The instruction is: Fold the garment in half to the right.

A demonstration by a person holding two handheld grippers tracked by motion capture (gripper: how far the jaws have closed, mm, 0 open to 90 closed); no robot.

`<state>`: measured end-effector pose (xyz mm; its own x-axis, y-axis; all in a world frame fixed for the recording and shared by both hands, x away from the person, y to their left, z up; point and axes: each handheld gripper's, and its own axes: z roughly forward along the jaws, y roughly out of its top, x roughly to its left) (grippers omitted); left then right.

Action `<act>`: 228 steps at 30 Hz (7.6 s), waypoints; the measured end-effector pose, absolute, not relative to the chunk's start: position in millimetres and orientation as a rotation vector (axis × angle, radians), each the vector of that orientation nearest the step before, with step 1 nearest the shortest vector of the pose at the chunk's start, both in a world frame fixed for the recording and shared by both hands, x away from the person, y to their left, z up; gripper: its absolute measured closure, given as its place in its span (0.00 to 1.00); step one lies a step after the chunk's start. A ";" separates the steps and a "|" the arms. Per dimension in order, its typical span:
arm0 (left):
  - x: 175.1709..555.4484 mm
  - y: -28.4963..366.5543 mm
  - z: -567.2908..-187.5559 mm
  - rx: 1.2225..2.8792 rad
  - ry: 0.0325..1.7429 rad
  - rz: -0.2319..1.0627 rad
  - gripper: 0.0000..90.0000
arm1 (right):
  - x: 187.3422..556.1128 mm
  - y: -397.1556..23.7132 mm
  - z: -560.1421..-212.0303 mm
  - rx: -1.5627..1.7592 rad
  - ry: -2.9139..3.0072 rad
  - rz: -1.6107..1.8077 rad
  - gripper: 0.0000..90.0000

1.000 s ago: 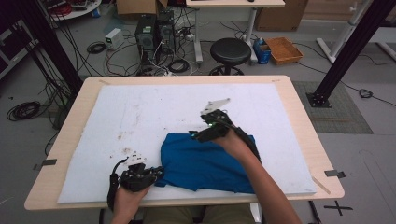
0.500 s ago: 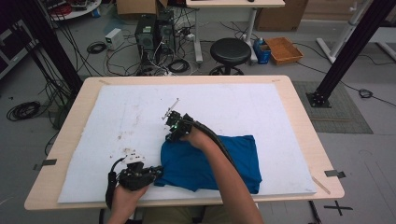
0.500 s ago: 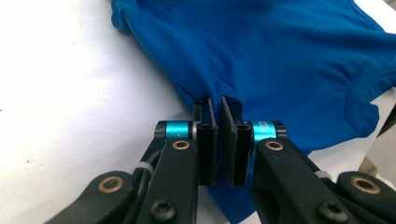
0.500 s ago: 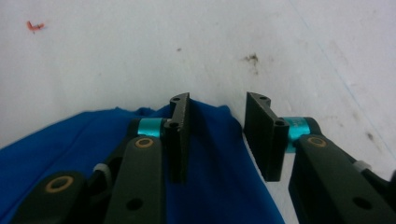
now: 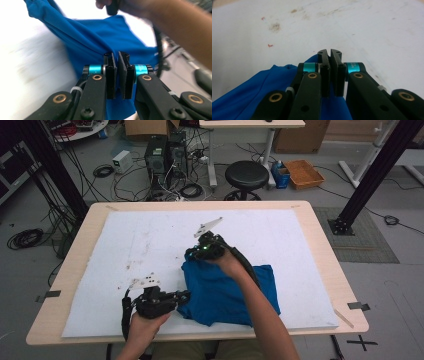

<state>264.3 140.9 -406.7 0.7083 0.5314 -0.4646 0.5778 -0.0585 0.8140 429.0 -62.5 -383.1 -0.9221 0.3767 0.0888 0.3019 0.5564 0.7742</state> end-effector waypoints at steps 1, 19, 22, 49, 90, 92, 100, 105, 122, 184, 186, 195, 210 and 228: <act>267.4 134.5 -403.5 1.696 0.882 -0.070 0.94 | 427.9 -71.8 -380.9 0.605 2.676 1.337 0.97; 308.5 -17.6 -392.7 1.938 0.719 -0.269 0.94 | 401.1 -236.6 -387.6 0.926 2.417 1.359 0.97; 310.9 -37.2 -398.3 1.972 0.709 -0.286 0.94 | 396.4 -254.1 -392.5 0.985 2.389 1.330 0.97; 323.6 146.2 -416.4 1.742 0.932 0.324 0.38 | 273.6 -236.0 -406.7 0.739 2.538 1.139 0.86; 316.5 166.5 -434.2 1.729 0.999 0.307 0.38 | 425.0 -150.4 -426.5 0.993 2.462 0.896 1.00; 316.1 166.9 -433.8 1.727 1.001 0.308 0.38 | 426.5 -149.1 -428.5 1.018 2.435 0.825 0.83; 316.8 167.6 -433.9 1.727 1.007 0.306 0.38 | 381.1 -166.8 -397.1 0.967 2.400 1.070 0.67; 315.9 168.4 -432.8 1.719 1.011 0.306 0.38 | 320.5 -159.5 -407.2 0.793 2.693 1.054 0.72; 315.2 166.1 -432.8 1.732 1.009 0.297 0.39 | 298.3 -182.8 -421.1 0.860 2.565 1.189 0.60; 261.3 52.1 -453.0 2.024 0.838 0.171 0.96 | 369.4 -297.5 -428.6 1.458 2.067 0.924 0.74; 264.4 54.8 -451.4 1.965 0.868 0.126 0.80 | 360.9 -299.4 -422.4 1.432 2.054 0.976 0.70; 263.7 32.2 -454.6 2.056 0.825 0.124 0.84 | 322.0 -290.0 -427.9 1.348 2.227 0.927 0.79; 258.6 41.2 -452.8 2.085 0.816 0.148 0.99 | 266.6 -280.9 -433.4 1.116 2.468 0.877 0.99; 275.1 92.0 -440.5 1.913 0.927 0.216 0.64 | 369.2 -292.7 -425.1 1.302 2.241 1.035 0.40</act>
